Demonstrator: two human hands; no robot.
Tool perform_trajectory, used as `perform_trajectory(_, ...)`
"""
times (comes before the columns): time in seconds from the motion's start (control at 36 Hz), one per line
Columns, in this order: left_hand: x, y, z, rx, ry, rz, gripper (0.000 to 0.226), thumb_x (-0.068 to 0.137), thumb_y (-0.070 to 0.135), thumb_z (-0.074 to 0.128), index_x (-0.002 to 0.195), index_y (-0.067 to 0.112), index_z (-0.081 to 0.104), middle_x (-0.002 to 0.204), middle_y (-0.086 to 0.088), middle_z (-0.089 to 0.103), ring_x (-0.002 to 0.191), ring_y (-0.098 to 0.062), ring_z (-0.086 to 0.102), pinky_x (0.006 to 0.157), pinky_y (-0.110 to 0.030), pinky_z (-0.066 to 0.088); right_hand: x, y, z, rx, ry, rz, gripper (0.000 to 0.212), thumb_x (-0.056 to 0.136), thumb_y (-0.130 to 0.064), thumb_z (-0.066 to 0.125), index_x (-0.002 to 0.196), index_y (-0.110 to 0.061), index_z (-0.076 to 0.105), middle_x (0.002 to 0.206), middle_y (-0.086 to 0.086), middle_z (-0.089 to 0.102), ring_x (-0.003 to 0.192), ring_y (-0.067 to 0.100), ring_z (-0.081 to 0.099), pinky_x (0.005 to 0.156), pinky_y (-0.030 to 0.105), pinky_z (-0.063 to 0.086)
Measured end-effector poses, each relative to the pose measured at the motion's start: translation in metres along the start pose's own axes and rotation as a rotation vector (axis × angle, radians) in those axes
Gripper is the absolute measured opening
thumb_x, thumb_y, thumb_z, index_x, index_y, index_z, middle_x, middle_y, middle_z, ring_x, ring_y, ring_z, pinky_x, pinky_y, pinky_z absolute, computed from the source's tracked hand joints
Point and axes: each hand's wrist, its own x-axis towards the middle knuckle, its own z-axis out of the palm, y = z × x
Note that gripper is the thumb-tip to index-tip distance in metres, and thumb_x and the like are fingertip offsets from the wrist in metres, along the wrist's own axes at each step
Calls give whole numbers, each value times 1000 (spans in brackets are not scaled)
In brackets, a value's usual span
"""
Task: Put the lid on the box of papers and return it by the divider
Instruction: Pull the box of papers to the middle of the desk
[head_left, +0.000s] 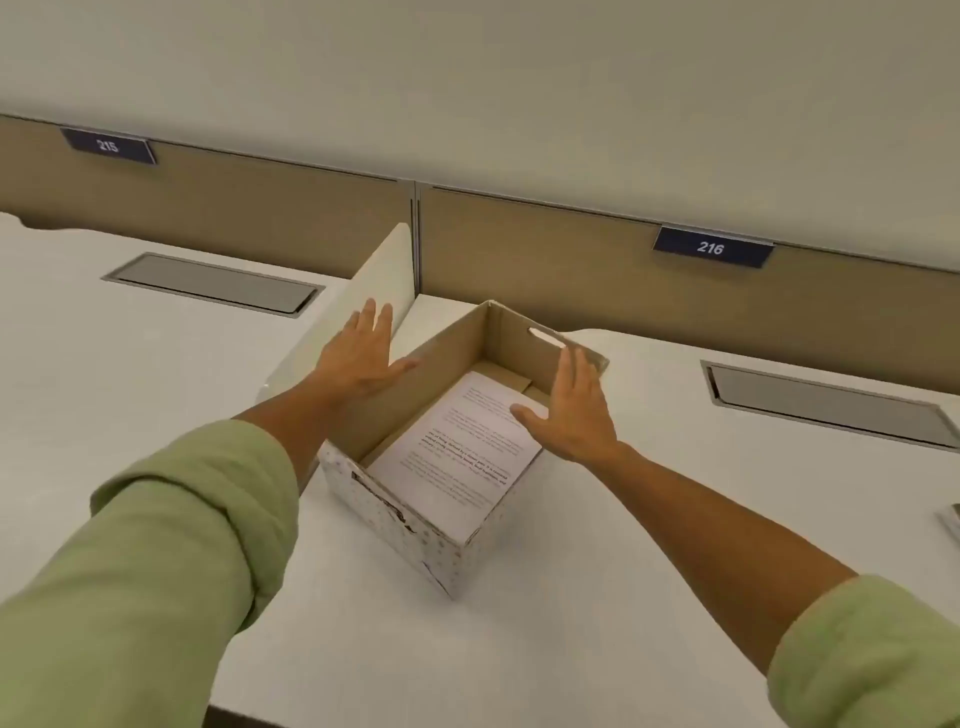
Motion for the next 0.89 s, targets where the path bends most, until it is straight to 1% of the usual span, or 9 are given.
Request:
perform_trajectory(0.14, 6, -7, 15, -83, -84, -67, 96, 84, 71, 44, 153, 17, 5, 162, -12, 13, 140, -38, 33, 103, -57, 37, -9, 1, 21, 115, -87, 102, 118, 83, -70, 58, 158, -13, -12, 168, 11, -12, 154, 36, -7, 122, 51, 16)
perform_trajectory(0.25, 7, -9, 25, -159, -153, -115, 93, 84, 63, 54, 152, 15, 12, 152, -15, 35, 130, -39, 46, 98, -54, 43, -14, -7, 32, 333, -45, 168, 120, 85, -50, 71, 156, -17, -20, 166, 5, -22, 154, 35, -12, 120, 50, 17)
perform_trajectory(0.39, 10, -6, 33, -149, -226, -158, 82, 83, 59, 60, 144, 15, 29, 130, -13, 57, 109, -35, 60, 85, -49, 50, -17, -13, 41, 626, -62, 369, 116, 89, -32, 72, 154, -24, -23, 167, 5, -17, 153, 34, 17, 114, 45, 34)
perform_trajectory(0.53, 11, -2, 36, -145, -300, -167, 41, 90, 38, 54, 122, 14, 52, 114, -10, 60, 94, -28, 60, 81, -42, 51, -18, -12, 44, 762, -119, 481, 113, 91, -28, 71, 155, -26, -22, 168, 5, 7, 149, 35, 28, 113, 49, 35)
perform_trajectory(0.58, 10, 1, 35, -158, -317, -170, 38, 92, 31, 52, 125, 12, 53, 116, -12, 59, 98, -31, 59, 84, -43, 51, -19, -11, 43, 828, -155, 521, 108, 92, -25, 69, 155, -28, -18, 163, 6, 23, 142, 35, 41, 109, 50, 45)
perform_trajectory(0.64, 9, 3, 34, -180, -326, -179, 38, 92, 29, 51, 126, 11, 54, 116, -13, 60, 99, -32, 60, 86, -44, 52, -21, -8, 42, 870, -197, 546, 84, 93, -22, 65, 149, -27, 3, 150, 8, 43, 120, 28, 58, 87, 43, 60)
perform_trajectory(0.69, 7, 4, 32, -192, -327, -179, 38, 93, 28, 51, 127, 10, 55, 114, -13, 61, 98, -32, 61, 84, -43, 52, -23, -5, 40, 843, -235, 543, 57, 94, -17, 60, 133, -26, 19, 134, 6, 54, 95, 18, 62, 65, 33, 59)
perform_trajectory(0.83, 2, 3, 27, -217, -313, -188, 37, 93, 28, 53, 125, 11, 57, 111, -12, 62, 96, -30, 61, 81, -40, 52, -23, -5, 30, 815, -280, 541, 50, 96, -7, 52, 134, -21, 23, 101, -5, 56, 76, 11, 58, 82, 45, 60)
perform_trajectory(0.89, -1, 6, 24, -228, -303, -190, 36, 93, 29, 54, 124, 11, 57, 111, -12, 62, 94, -30, 61, 78, -39, 51, -22, -2, 24, 814, -283, 540, 51, 96, -6, 51, 136, -21, 22, 96, -7, 55, 74, 9, 56, 84, 46, 59)
